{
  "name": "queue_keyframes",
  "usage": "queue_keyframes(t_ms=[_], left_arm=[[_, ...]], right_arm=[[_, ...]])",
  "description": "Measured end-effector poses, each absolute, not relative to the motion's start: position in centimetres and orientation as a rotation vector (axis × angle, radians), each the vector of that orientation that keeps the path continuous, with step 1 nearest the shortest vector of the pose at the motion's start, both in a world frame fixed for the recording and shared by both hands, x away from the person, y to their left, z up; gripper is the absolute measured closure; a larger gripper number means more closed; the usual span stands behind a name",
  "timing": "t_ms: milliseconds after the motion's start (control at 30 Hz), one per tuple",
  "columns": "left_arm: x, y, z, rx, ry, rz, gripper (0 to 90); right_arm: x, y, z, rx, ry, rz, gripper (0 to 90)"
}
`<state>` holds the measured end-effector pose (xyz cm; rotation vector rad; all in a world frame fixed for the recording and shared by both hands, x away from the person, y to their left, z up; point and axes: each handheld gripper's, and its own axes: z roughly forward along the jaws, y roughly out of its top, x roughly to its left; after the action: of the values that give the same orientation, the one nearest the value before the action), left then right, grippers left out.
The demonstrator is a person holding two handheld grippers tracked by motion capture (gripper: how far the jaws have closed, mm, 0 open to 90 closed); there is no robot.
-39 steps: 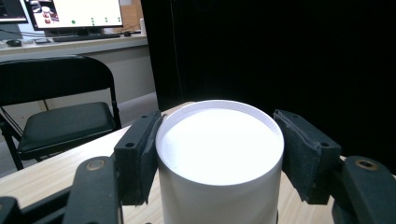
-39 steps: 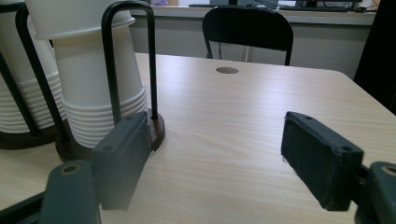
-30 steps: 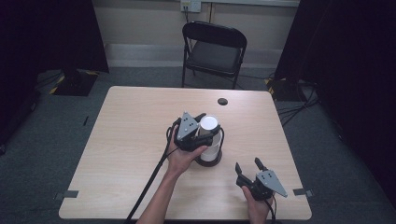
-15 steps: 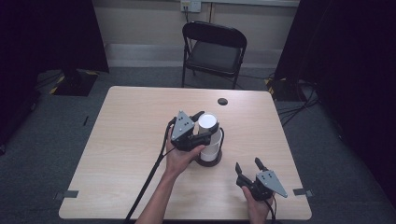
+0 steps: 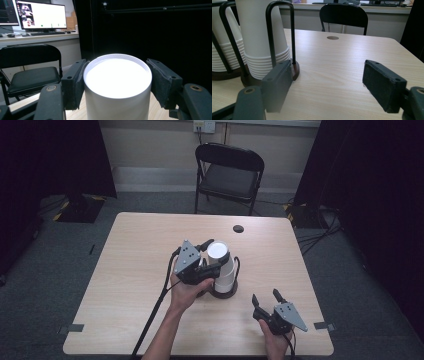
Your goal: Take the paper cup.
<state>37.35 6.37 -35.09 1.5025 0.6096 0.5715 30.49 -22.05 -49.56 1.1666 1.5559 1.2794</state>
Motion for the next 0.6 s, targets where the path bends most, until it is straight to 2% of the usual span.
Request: queue_keyframes(t_ms=[600], left_arm=[[34.9, 8.6, -35.7, 1.469, 0.630, 0.505, 35.0]], right_arm=[[30.6, -21.8, -49.5, 1.166, 1.568, 1.249, 21.5]])
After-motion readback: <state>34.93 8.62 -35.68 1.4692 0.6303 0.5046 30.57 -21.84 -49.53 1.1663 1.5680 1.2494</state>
